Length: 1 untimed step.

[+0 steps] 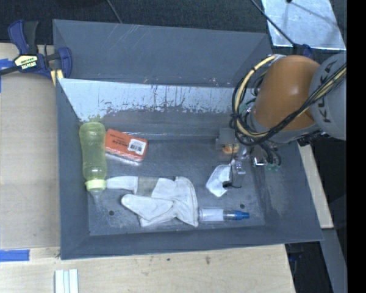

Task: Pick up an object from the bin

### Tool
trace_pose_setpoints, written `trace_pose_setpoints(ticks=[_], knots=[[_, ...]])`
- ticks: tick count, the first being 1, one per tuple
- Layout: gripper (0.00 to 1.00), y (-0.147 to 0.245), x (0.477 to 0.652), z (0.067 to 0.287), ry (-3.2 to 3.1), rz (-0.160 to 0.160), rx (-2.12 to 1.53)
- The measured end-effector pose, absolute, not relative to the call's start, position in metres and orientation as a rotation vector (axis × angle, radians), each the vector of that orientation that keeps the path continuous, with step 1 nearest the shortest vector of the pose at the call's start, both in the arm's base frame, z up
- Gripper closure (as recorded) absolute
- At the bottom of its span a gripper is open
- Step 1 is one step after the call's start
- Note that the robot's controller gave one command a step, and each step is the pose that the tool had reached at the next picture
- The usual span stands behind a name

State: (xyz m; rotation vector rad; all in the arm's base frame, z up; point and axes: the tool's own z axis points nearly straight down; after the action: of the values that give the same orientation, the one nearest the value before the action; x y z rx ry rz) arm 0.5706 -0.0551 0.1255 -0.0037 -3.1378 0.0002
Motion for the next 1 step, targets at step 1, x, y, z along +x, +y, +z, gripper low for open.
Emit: trace_pose_setpoints(ticks=[1], knots=[[0.00,-0.0550,0.5719,0.1302,-3.145,0.001,-0.002]])
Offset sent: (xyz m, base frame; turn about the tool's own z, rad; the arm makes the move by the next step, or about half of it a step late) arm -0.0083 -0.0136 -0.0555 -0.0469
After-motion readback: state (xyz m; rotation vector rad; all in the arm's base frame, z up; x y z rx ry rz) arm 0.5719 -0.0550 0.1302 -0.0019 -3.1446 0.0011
